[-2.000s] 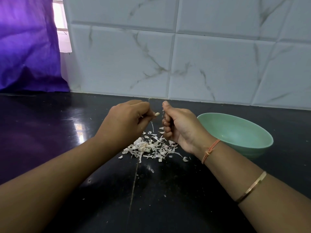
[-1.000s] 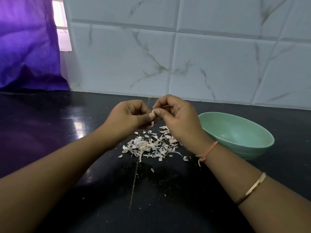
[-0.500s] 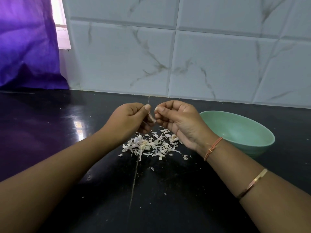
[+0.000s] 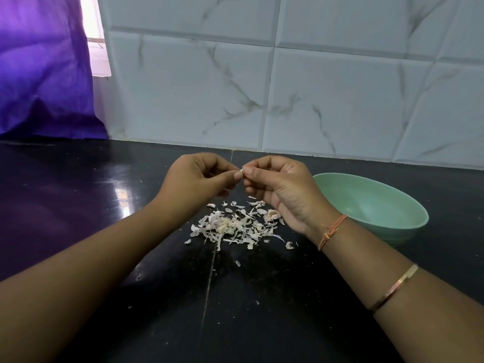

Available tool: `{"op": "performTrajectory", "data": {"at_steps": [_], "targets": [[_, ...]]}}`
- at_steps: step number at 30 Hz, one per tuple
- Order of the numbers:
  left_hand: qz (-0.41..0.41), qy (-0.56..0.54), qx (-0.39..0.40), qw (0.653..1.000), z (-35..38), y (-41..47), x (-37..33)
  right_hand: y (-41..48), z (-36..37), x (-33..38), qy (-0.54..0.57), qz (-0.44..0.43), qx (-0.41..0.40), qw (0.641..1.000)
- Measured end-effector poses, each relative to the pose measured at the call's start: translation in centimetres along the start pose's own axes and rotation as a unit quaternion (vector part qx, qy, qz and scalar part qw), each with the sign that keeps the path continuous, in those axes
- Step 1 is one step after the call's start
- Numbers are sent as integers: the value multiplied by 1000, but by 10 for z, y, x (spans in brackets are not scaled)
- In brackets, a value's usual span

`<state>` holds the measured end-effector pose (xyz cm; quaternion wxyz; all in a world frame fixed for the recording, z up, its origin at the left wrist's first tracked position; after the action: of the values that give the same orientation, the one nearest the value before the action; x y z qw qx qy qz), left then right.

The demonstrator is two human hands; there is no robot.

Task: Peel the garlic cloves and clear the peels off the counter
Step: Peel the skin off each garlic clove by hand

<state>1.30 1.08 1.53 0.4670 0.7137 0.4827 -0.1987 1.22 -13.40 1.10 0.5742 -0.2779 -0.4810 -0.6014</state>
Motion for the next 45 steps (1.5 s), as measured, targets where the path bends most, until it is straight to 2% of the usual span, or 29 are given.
{"op": "performTrajectory", "data": {"at_steps": [6, 12, 17, 24, 27, 29, 33, 37, 42, 45], "targets": [[60, 72, 0, 996, 3, -1, -2, -2, 3, -1, -38, 24, -17, 999], [135, 180, -22, 974, 2, -4, -9, -2, 4, -1, 22, 83, -39, 996], [133, 177, -24, 975, 1, -4, -9, -3, 6, -5, 85, 131, -29, 987], [95, 134, -27, 986, 1, 0, -1, -2, 6, 1, -79, -8, -2, 997], [91, 143, -26, 985, 1, 1, 1, -3, 8, 3, -217, -94, 33, 971], [89, 147, -25, 985, 0, 1, 1, -3, 9, 5, -263, -121, 34, 957], [103, 144, -30, 984, 0, 0, -3, -2, 8, 6, -157, -74, 18, 985], [122, 152, -39, 980, -1, -3, -8, -2, 9, 2, -68, -12, -3, 998], [122, 147, -47, 980, 0, -4, -9, -2, 7, 2, -10, 29, -31, 999], [94, 112, -61, 987, -2, -2, -4, -2, 5, 2, -4, 33, -13, 999]]}}
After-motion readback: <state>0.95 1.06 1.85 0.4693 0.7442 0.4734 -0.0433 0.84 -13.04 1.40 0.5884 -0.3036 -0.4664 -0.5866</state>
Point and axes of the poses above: each hand's wrist, its own y-axis towards the middle knuckle, its own z-axis out of the palm, x = y × z, the point moved 4 cm from there along y, towards the middle knuckle, and after that the axes turned 14 degrees about y, right-handed, at the moved point
